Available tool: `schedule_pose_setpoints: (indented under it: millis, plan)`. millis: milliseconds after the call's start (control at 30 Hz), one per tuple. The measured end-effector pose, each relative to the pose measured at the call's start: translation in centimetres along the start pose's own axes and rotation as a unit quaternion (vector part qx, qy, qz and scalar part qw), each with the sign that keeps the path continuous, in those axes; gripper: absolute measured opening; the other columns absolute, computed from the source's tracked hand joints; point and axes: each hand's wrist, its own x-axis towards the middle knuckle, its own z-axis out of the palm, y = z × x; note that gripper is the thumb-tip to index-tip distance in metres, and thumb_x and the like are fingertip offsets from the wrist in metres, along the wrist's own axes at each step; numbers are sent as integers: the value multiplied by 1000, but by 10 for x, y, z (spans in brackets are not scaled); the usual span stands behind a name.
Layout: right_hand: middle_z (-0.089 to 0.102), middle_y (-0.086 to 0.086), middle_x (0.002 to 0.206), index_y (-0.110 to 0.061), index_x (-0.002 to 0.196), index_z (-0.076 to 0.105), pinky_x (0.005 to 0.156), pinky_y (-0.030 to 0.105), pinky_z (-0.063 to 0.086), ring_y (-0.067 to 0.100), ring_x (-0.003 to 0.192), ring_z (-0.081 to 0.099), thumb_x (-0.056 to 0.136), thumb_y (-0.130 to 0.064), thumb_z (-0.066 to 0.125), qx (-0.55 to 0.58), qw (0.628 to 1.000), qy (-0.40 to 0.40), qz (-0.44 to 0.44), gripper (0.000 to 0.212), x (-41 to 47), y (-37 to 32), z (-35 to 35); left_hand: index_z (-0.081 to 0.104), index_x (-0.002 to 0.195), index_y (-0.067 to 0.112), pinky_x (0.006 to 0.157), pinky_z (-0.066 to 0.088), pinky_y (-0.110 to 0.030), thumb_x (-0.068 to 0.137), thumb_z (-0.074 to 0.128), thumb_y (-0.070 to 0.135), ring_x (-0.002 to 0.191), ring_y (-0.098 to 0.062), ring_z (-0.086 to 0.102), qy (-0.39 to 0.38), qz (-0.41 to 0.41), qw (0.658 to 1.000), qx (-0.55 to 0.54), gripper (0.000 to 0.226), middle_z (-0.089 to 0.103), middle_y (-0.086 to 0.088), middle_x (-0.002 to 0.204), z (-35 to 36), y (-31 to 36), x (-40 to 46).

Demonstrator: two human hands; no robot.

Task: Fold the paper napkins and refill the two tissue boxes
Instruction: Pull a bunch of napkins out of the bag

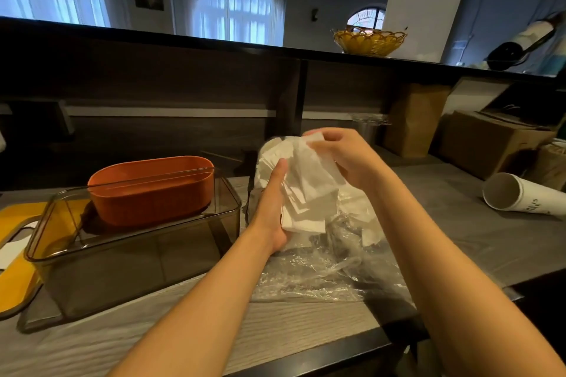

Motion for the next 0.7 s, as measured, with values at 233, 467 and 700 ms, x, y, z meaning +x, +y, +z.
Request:
schedule_pose_setpoints:
  millis: [233, 467, 700]
  plan:
    - [71, 4, 112, -20, 117, 68, 92, 37, 53, 22, 104, 65, 101, -49, 50, 81, 989, 18, 121, 38, 5, 19, 2, 69, 107, 16, 77, 60, -41, 89, 72, 25, 85, -24, 75, 21, 38, 999, 31, 20, 78, -9, 95, 5, -4, -1]
    - [57, -6, 120, -28, 135, 57, 91, 31, 41, 11, 108, 53, 86, -30, 76, -40, 998, -32, 25, 52, -1, 27, -3, 70, 98, 16, 81, 60, -43, 90, 71, 10, 81, -24, 74, 42, 68, 995, 52, 10, 78, -6, 88, 5, -8, 3]
    - [72, -1, 99, -21, 108, 74, 68, 21, 51, 14, 91, 68, 86, -12, 75, 5, 999, 48, 16, 23, 4, 33, -6, 69, 102, 17, 79, 59, -43, 90, 71, 13, 82, -25, 74, 37, 67, 996, 49, 13, 78, -7, 91, 6, -6, -1]
